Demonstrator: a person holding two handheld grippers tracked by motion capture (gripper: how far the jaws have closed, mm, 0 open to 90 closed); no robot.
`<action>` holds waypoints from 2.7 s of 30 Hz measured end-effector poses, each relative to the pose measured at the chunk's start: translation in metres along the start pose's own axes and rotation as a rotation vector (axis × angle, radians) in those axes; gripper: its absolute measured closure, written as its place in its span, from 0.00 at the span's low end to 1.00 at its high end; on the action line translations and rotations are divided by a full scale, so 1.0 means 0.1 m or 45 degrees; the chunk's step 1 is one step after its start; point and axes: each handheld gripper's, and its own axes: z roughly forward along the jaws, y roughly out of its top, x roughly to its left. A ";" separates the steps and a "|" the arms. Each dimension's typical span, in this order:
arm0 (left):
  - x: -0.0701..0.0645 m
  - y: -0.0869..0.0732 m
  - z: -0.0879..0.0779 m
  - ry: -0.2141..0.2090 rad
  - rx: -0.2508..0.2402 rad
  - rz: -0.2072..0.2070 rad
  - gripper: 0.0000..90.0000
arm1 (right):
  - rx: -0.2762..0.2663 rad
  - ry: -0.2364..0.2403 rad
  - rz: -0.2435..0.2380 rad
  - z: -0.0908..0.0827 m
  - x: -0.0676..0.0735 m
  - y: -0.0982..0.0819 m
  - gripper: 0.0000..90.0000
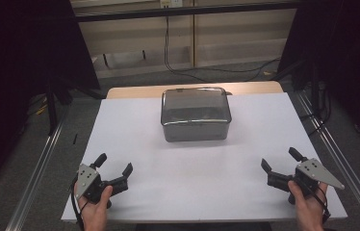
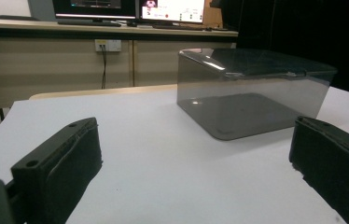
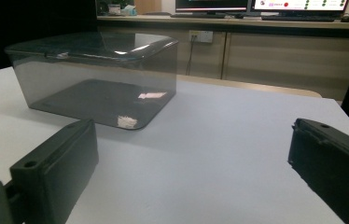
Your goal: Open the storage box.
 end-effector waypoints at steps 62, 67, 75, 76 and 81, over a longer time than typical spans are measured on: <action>-0.05 -0.03 0.01 -0.038 0.027 -0.006 0.02 | -0.014 0.363 -0.166 0.94 0.93 0.32 0.01; -0.05 -0.03 0.01 -0.033 0.029 0.001 0.02 | -0.037 0.369 -0.242 1.04 0.98 0.38 0.01; -0.05 -0.02 0.00 -0.029 0.033 0.011 0.02 | -0.038 0.366 -0.281 1.19 1.06 0.42 0.02; -0.05 -0.02 0.00 -0.028 0.034 0.016 0.02 | -0.040 0.353 -0.310 1.22 1.08 0.43 0.03; -0.04 -0.02 0.00 -0.029 0.031 0.012 0.02 | -0.052 0.331 -0.378 1.29 1.12 0.47 0.03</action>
